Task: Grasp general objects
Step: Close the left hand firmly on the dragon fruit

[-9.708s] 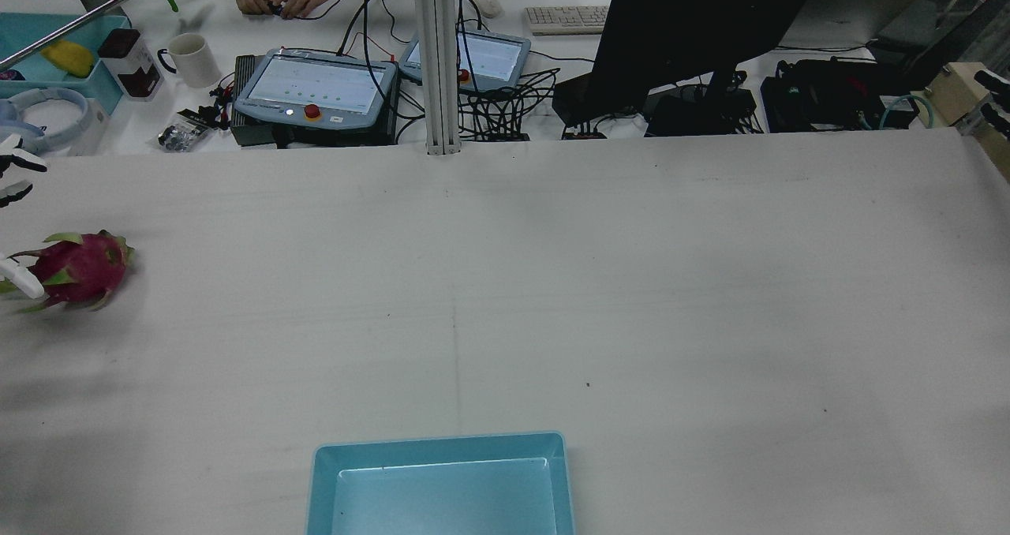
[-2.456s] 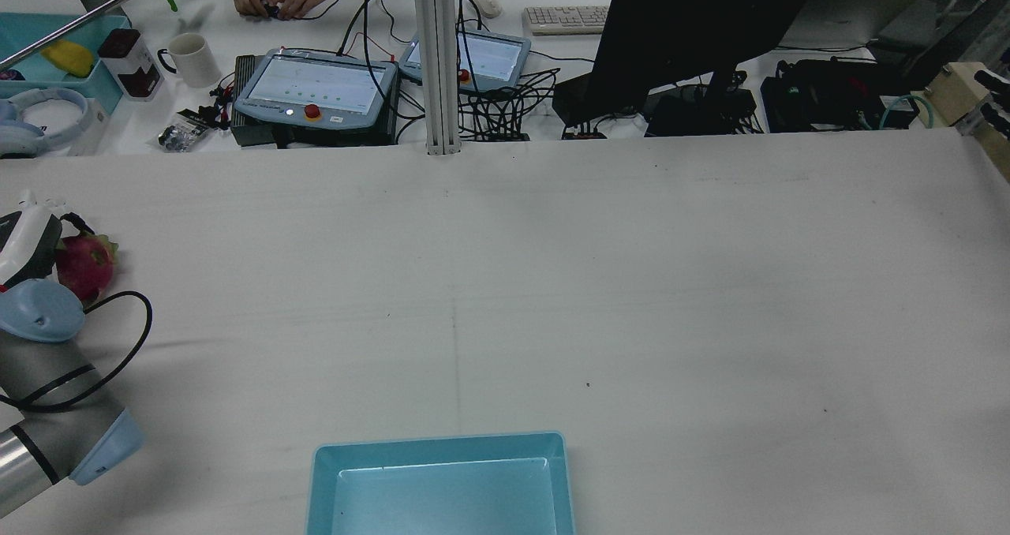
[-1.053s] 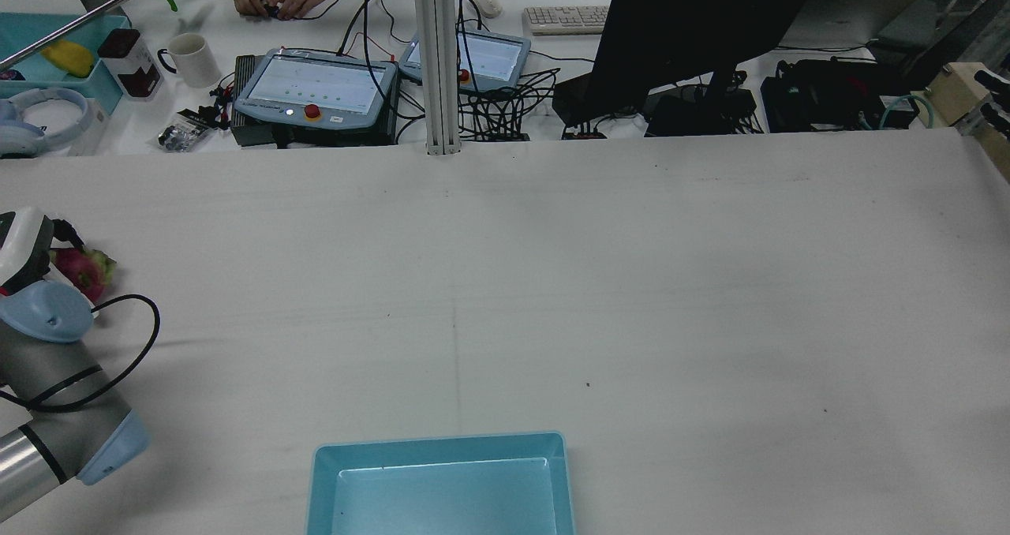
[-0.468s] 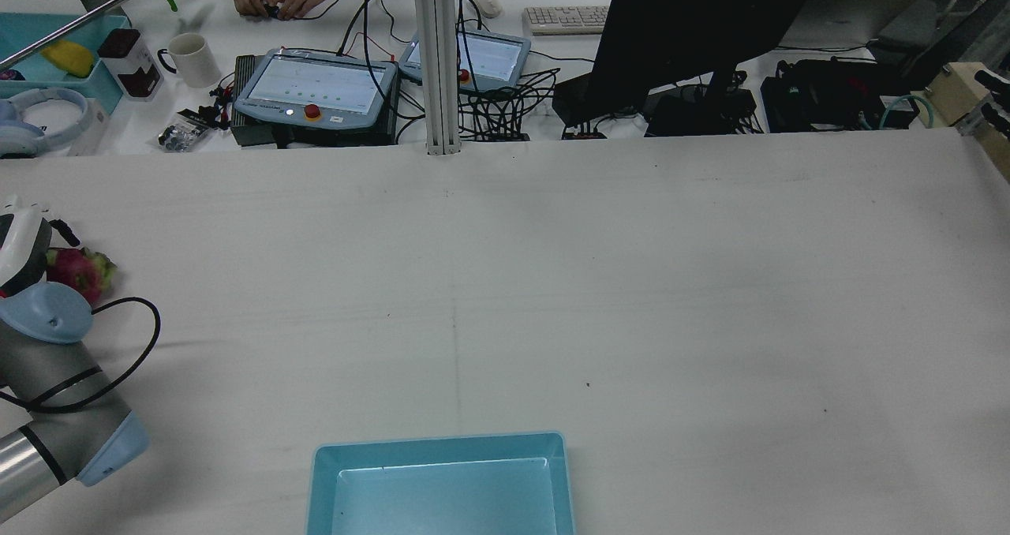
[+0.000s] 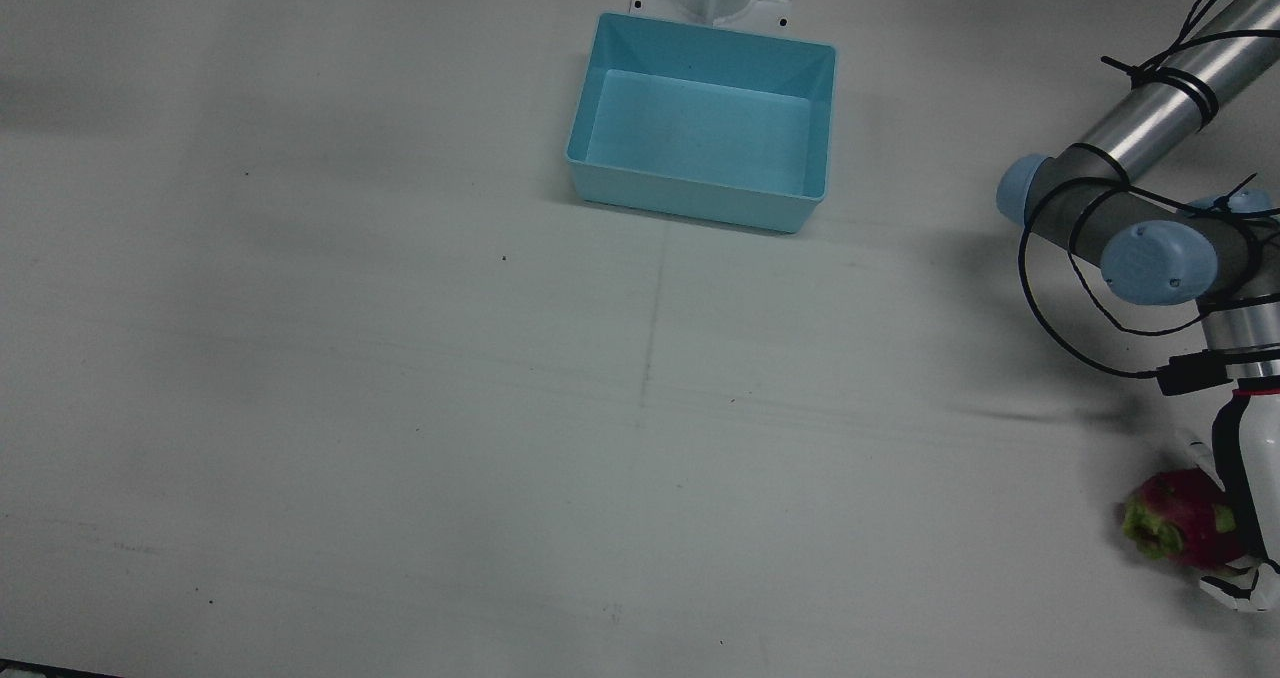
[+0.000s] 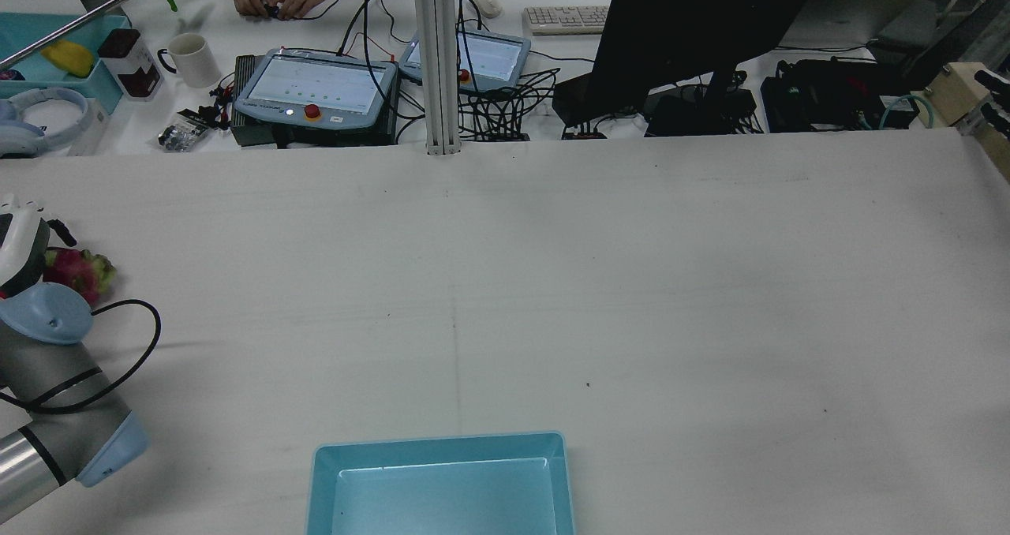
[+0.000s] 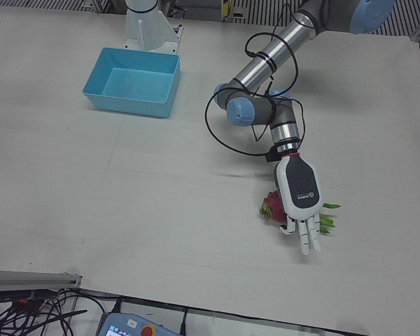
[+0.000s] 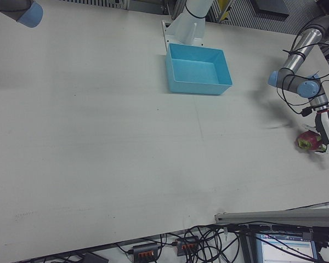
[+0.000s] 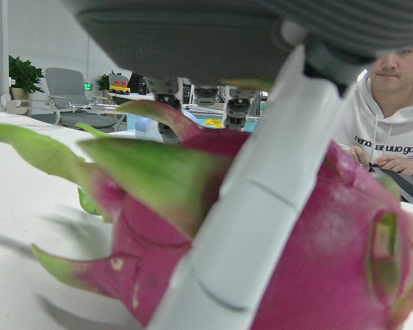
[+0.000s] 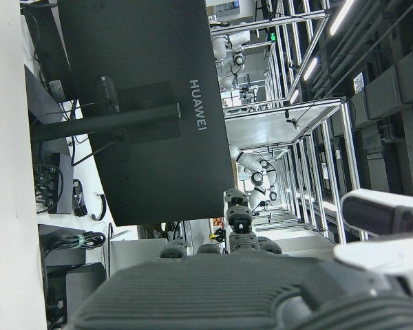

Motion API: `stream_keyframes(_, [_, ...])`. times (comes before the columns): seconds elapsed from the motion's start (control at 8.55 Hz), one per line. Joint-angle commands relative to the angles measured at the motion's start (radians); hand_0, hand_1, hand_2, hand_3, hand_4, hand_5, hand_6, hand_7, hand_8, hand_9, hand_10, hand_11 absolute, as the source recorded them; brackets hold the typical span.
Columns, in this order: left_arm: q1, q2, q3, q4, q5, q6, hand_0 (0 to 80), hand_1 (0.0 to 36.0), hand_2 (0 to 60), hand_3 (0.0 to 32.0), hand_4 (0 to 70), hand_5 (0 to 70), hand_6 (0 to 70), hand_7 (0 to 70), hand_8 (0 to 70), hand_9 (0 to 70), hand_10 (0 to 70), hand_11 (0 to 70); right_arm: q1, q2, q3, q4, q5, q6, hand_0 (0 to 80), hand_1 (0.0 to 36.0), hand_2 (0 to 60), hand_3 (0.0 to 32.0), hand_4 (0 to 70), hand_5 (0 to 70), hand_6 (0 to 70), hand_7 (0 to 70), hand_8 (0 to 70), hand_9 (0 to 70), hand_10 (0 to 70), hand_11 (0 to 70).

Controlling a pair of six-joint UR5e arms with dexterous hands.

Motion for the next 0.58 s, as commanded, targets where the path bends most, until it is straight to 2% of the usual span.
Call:
stream_keyframes(0.0, [0.001,0.000,0.001,-0.020,-0.020,0.034,80.0,36.0,60.0,0.0,19.5,20.5,12.2,8.2,6.1,2.2,3.6,10.5,0.000,0.000,-0.002,0.000,0.000,0.000,0.0,0.0,0.0,0.0,0.0,0.0,0.0,0.0,0.0,0.0,0.0,0.0])
stream_keyframes(0.23, [0.001,0.000,0.003,-0.022,-0.038,0.035,80.0,36.0,60.0,0.0,20.1,22.5,13.1,8.0,6.3,3.0,3.9,10.6,0.000,0.000,-0.002,0.000,0.001,0.000,0.0,0.0,0.0,0.0,0.0,0.0,0.0,0.0,0.0,0.0,0.0,0.0])
stream_keyframes(0.35, [0.002,0.002,0.014,-0.030,-0.038,0.037,63.0,36.0,60.0,0.0,23.6,26.3,16.8,14.8,8.4,7.2,5.9,12.4,0.000,0.000,-0.002,0.000,0.001,0.000,0.0,0.0,0.0,0.0,0.0,0.0,0.0,0.0,0.0,0.0,0.0,0.0])
stream_keyframes(0.47, [0.002,0.003,0.021,-0.039,-0.038,0.037,49.3,35.6,60.0,0.0,27.2,35.2,19.9,22.9,11.6,13.4,8.8,14.9,0.000,0.000,0.000,0.000,0.001,0.000,0.0,0.0,0.0,0.0,0.0,0.0,0.0,0.0,0.0,0.0,0.0,0.0])
